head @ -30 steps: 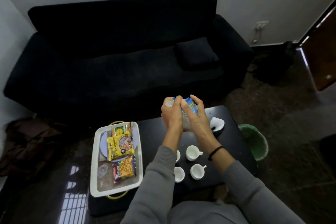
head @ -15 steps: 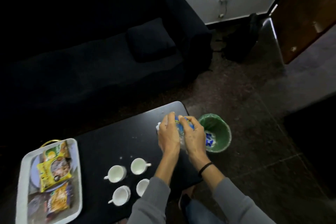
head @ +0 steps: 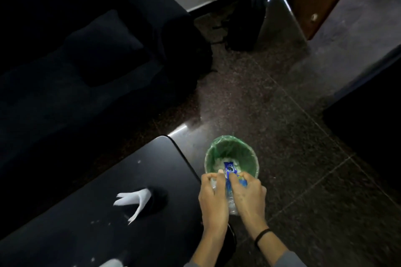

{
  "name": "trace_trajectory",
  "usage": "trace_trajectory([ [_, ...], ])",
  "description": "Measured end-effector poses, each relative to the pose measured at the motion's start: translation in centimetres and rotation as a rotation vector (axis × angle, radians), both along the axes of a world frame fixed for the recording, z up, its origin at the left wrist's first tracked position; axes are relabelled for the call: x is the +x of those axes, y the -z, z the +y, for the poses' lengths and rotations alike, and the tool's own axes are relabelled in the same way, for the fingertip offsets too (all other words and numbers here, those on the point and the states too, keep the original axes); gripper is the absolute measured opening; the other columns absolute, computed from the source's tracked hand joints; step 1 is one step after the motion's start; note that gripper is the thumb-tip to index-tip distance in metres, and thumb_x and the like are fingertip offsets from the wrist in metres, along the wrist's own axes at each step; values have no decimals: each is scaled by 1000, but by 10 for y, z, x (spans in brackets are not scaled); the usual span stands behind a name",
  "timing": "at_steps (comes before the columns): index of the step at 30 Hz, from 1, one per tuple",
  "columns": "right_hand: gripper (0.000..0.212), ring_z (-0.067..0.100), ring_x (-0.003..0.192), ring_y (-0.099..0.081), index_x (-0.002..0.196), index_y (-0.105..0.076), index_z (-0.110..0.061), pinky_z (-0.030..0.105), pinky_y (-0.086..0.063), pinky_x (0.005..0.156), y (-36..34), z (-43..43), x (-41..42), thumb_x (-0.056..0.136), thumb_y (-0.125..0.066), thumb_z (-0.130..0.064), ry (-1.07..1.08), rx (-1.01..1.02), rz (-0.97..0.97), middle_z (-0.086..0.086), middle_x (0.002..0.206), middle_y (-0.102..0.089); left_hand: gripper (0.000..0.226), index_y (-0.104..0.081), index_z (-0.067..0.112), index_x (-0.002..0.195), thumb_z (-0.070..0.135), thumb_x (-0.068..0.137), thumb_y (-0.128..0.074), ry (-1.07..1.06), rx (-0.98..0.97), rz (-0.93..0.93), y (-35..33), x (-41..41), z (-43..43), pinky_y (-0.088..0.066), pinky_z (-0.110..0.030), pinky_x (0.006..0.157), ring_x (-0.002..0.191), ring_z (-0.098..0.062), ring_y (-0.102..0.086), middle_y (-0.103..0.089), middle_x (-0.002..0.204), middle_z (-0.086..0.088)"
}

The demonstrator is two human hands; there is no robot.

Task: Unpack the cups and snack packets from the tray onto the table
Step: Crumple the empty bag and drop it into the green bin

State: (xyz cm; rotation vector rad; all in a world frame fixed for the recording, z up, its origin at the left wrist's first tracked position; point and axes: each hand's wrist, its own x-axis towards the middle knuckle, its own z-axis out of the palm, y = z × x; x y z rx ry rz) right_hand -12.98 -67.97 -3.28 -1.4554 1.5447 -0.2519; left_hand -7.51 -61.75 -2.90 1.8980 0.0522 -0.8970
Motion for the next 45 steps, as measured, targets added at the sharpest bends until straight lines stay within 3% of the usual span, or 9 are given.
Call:
trace_trajectory([
  [7,34,35,92,-70,85,-75,-7,42,-59,84,95,-55,-10,93,-67,-39,123,56,57,15,86,-75,25,-64,30,98,54,95,-59,95,45,163,82,1,-47,-59,-31,83,88,-10,-73,-75,97,6],
  [10,43,38,102,-66,92,-72,-8,35,-52,81,124,-72,-11,97,-60,-48,203,70,69,16,93,-74,23,-60,27,117,37,96,-63,74,9,261,106,12,-54,-59,-40,91,98,-17,-72,-73,109,0],
  [13,47,37,105,-64,105,-69,-9,33,-44,77,144,-84,-9,99,-55,-54,226,119,80,15,101,-70,41,-50,27,135,26,96,-64,106,3,332,124,22,-59,-58,-30,74,95,-10,-70,-71,110,5],
  [15,48,35,111,-63,114,-65,-9,37,-49,88,155,-89,-5,99,-54,-53,195,145,79,16,115,-69,43,-50,28,136,21,96,-64,115,19,363,135,26,-64,-57,-28,69,92,-11,-70,-72,110,3],
  [20,51,34,132,-50,131,-56,-9,44,-40,112,176,-103,5,101,-51,-50,180,180,79,19,140,-55,59,-42,20,150,20,95,-64,109,69,378,162,34,-78,-53,-48,104,118,-27,-64,-63,135,-11],
  [24,61,34,138,-46,144,-47,-15,47,-38,115,186,-109,6,100,-47,-57,160,239,92,16,151,-48,74,-31,22,158,24,94,-67,65,88,402,176,42,-84,-52,-47,105,126,-29,-55,-50,148,-8],
  [31,61,32,133,-52,143,-51,-19,52,-48,108,192,-106,3,99,-46,-60,203,255,34,11,148,-52,55,-44,13,150,15,98,-62,28,22,477,182,49,-82,-60,-45,93,129,-23,-54,-55,144,-10],
  [39,34,22,98,-65,109,-64,-14,49,-60,91,183,-94,4,102,-52,-44,164,203,16,9,113,-66,33,-59,9,134,10,101,-57,74,23,450,173,46,-74,-58,-46,97,125,-21,-56,-62,133,-9],
  [45,24,28,103,-68,96,-67,-15,50,-56,96,168,-83,11,101,-57,-36,85,200,-7,5,95,-69,24,-67,11,122,12,100,-57,105,21,354,160,45,-63,-61,-38,89,111,-17,-66,-69,124,-8],
])
